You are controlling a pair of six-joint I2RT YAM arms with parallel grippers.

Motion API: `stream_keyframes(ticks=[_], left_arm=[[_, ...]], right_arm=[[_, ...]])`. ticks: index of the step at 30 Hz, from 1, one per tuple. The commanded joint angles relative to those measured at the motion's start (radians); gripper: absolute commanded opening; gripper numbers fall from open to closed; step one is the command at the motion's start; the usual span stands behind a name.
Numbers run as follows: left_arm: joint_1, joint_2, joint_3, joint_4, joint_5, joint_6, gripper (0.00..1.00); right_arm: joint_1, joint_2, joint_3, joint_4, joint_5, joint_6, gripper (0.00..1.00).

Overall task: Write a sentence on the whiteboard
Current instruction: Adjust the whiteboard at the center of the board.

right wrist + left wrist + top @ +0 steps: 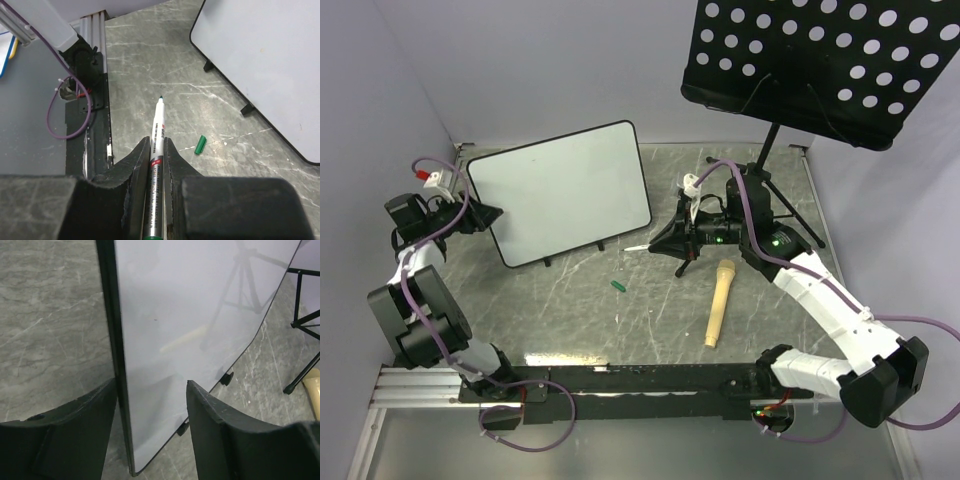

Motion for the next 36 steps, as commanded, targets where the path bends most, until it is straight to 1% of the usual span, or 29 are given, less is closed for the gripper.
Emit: stream_keyframes(ticks=[1, 2, 5, 7, 9, 10, 12, 13, 24, 26, 33, 36], left_arm=[[0.003, 0.021, 0.045, 0.033, 0.043, 0.049, 0.60], [0.003, 0.024, 0.047, 0.039, 0.063, 0.044, 0.55], [0.001, 0.004, 0.026, 0.071, 0.081, 0.007, 0.47], [0.000, -0.014, -0.014, 0.108, 0.078, -0.008, 0.45], [-0.004, -0.033, -0.034, 0.140, 0.080, -0.023, 0.41], [-0.008, -0.037, -0.045, 0.138, 0.077, -0.032, 0.37], [-0.022, -0.049, -0.053, 0.118, 0.063, -0.026, 0.35], [-0.026, -0.054, -0.057, 0.111, 0.057, -0.022, 0.32], [-0.036, -0.109, -0.120, 0.084, 0.045, -0.048, 0.29], [-0.048, -0.117, -0.123, 0.053, 0.040, -0.034, 0.27], [-0.054, -0.174, -0.206, 0.068, 0.035, -0.048, 0.23], [-0.071, -0.214, -0.232, 0.049, 0.020, -0.033, 0.18]], right_arm=[[0.008, -0.029, -0.001, 0.043, -0.027, -0.022, 0.00], [0.010, -0.025, -0.003, 0.043, -0.029, -0.022, 0.00], [0.008, -0.012, 0.003, 0.039, -0.030, -0.025, 0.00], [0.008, -0.008, 0.008, 0.037, -0.032, -0.027, 0.00], [0.010, -0.009, 0.009, 0.037, -0.030, -0.027, 0.00], [0.010, -0.008, 0.008, 0.037, -0.030, -0.027, 0.00], [0.011, -0.014, 0.006, 0.039, -0.030, -0.025, 0.00], [0.010, -0.014, 0.008, 0.037, -0.030, -0.025, 0.00], [0.010, -0.043, 0.009, 0.036, -0.023, -0.024, 0.00], [0.010, -0.049, 0.008, 0.036, -0.021, -0.024, 0.00], [0.010, -0.057, 0.005, 0.036, -0.023, -0.024, 0.00], [0.011, -0.055, 0.008, 0.036, -0.027, -0.024, 0.00]])
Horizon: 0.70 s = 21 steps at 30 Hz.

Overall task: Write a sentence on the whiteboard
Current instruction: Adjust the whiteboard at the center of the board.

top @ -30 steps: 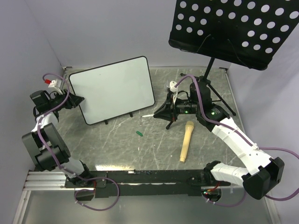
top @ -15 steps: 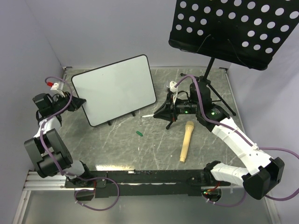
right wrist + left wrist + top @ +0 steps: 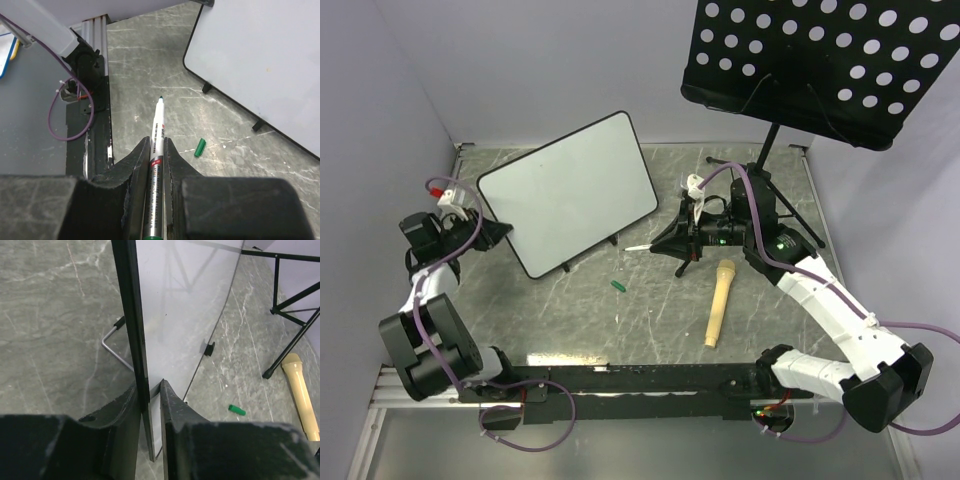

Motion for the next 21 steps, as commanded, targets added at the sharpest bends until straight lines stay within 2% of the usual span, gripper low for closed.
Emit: stream_keyframes(ticks=[1, 6, 15, 21], left_arm=[[-0.031, -0.078, -0.040, -0.015, 0.001, 0.023, 0.18], [-0.017, -0.129, -0.053, -0.032, -0.039, 0.037, 0.08], [0.017, -0.147, -0.063, -0.047, -0.046, 0.044, 0.06], [0.024, -0.169, -0.070, -0.131, -0.118, 0.095, 0.01]], right_arm=[[0.007, -0.021, 0.009, 0.036, -0.030, -0.021, 0.00], [0.008, -0.015, 0.008, 0.035, -0.045, -0.015, 0.00], [0.008, -0.020, 0.002, 0.035, -0.044, -0.013, 0.00], [0.013, -0.017, 0.003, 0.035, -0.048, -0.013, 0.00]])
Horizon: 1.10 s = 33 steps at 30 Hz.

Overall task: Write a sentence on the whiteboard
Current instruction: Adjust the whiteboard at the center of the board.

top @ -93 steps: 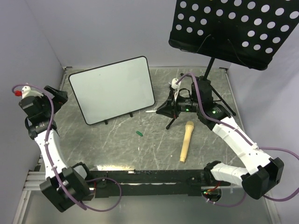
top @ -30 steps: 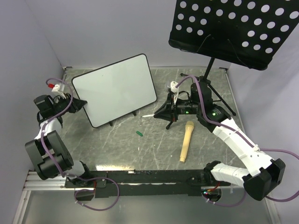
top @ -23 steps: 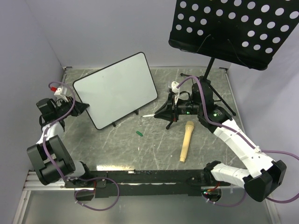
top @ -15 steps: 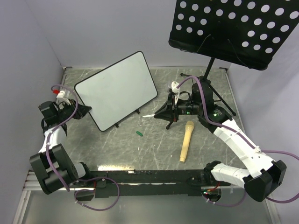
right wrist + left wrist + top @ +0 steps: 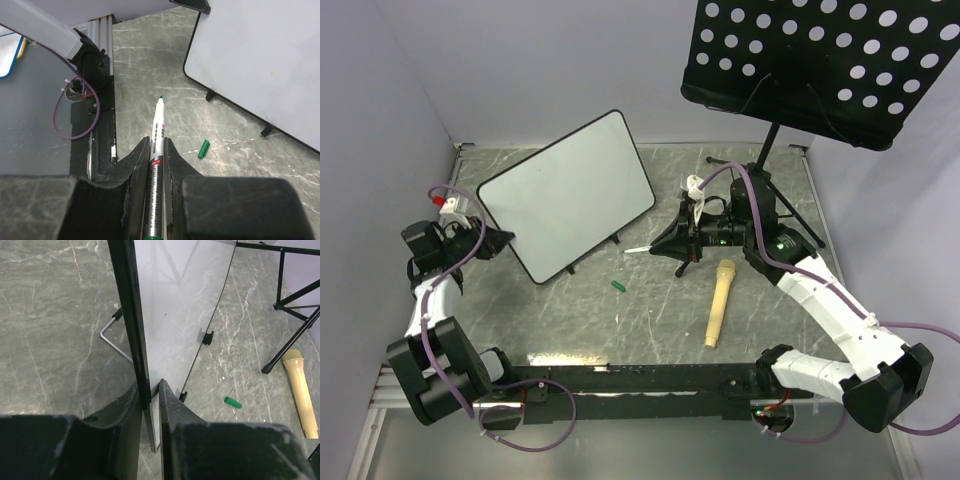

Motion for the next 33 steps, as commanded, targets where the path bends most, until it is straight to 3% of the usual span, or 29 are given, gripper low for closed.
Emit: stream_keyframes(ticks=[1, 10, 19, 22, 26, 33], left_arm=[[0.020, -0.027, 0.005, -0.045, -0.082, 0.080, 0.01], [0.044, -0.050, 0.034, -0.108, -0.179, 0.075, 0.01], [0.047, -0.079, 0.036, -0.113, -0.143, 0.066, 0.04], [0.046, -0.076, 0.036, -0.122, -0.163, 0.063, 0.28], [0.046, -0.079, 0.033, -0.145, -0.209, 0.052, 0.67], [0.079, -0.090, 0.041, -0.130, -0.203, 0.001, 0.87]], right_arm=[[0.014, -0.015, 0.002, 0.038, -0.024, -0.014, 0.00], [0.021, -0.011, 0.000, 0.033, -0.023, -0.023, 0.00], [0.025, 0.005, 0.002, 0.030, -0.026, -0.028, 0.00], [0.031, 0.006, 0.003, 0.029, -0.030, -0.029, 0.00], [0.032, 0.009, 0.005, 0.024, -0.029, -0.035, 0.00], [0.032, 0.006, 0.005, 0.024, -0.026, -0.038, 0.00]])
